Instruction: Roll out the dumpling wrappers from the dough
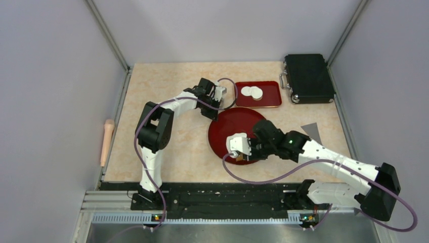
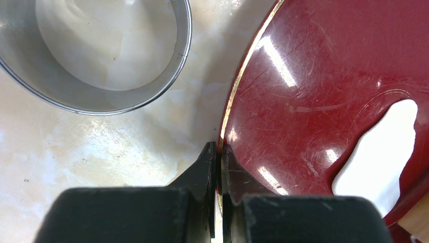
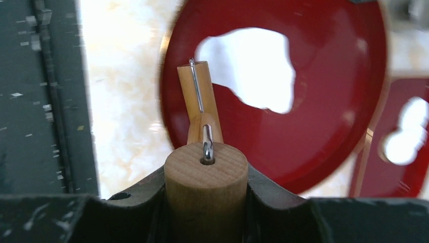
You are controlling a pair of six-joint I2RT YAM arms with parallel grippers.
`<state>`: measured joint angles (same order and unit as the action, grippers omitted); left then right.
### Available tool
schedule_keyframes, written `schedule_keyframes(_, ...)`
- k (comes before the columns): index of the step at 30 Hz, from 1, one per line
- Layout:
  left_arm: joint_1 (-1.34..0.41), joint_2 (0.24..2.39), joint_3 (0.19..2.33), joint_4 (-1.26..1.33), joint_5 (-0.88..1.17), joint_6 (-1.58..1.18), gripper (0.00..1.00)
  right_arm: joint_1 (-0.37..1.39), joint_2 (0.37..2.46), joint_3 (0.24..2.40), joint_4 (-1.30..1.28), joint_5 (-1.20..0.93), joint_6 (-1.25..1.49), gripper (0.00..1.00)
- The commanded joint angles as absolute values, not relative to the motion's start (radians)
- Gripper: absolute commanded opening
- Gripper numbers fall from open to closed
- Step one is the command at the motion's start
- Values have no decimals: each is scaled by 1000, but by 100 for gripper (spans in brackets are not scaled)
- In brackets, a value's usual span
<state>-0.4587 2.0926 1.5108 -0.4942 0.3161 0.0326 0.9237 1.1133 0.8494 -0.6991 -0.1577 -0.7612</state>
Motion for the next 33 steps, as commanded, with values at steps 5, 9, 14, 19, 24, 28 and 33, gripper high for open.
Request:
schedule_keyframes(5,-455,2133,1492,-502,243,63,0,856,1038,875,-334,84,-712,0)
schedule_keyframes(9,-456,2134,1494,-500,244,63,0,855,1107,870,-308,63,-692,0)
schedule_keyframes(14,-455,2134,1492,-501,245,63,0,871,1173,850,-308,6,-651,0)
schedule_keyframes(19,-455,2134,1491,-501,248,64,0,914,1224,810,-312,36,-667,0)
schedule_keyframes(24,-455,2132,1490,-501,248,64,0,924,1294,787,-336,57,-695,0)
schedule_keyframes(28,-455,2132,1490,-500,249,64,0,924,1342,767,-312,92,-705,0)
schedule_keyframes(33,-455,2129,1488,-499,248,65,0,924,1384,758,-309,103,-717,0)
